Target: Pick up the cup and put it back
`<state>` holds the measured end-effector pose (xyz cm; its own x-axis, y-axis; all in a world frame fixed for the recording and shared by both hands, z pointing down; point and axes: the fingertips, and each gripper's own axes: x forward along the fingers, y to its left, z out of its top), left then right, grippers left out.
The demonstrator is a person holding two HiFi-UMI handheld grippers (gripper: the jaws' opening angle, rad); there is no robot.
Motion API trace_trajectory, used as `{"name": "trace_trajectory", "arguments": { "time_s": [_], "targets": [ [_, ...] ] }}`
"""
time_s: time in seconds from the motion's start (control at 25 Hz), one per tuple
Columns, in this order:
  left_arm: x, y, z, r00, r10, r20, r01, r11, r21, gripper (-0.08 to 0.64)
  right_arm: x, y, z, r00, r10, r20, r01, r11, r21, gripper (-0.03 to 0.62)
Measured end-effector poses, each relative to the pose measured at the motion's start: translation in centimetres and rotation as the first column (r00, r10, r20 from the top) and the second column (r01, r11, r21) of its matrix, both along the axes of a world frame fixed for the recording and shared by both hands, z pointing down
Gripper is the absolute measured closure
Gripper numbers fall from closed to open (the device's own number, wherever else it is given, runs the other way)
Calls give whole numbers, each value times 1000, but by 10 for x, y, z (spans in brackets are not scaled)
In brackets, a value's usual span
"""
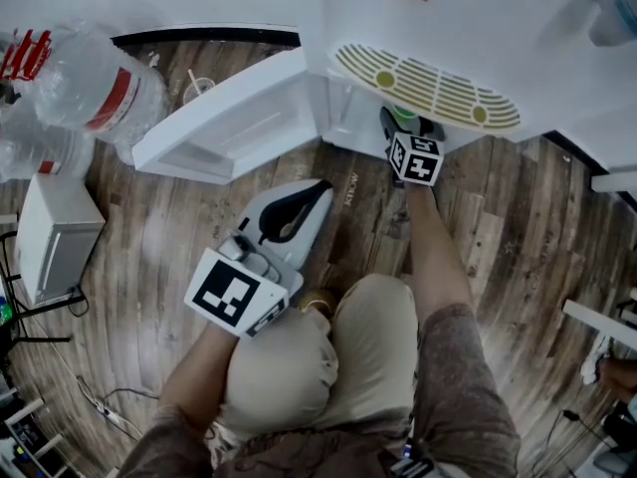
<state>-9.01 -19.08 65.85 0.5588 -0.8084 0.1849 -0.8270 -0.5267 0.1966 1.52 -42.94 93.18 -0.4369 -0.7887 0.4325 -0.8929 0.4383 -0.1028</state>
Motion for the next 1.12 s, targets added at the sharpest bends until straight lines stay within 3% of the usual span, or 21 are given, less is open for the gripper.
{"name": "trace_trajectory", "arguments": {
  "time_s": [0.56,0.84,1.12],
  "targets": [
    [-2,0,9,1000,14,7,-13,1000,-16,557,-3,-16,-2,1000,-3,-16,4,1000,8,267],
    [-6,-1,4,999,-35,-5,35,999,-23,557,-13,1,-23,997,-76,9,75,997,29,267],
    [7,10,-8,1000,-21,5,21,1000,1,557,-11,37,-55,988,-156,-2,156,986,56,267]
  ]
}}
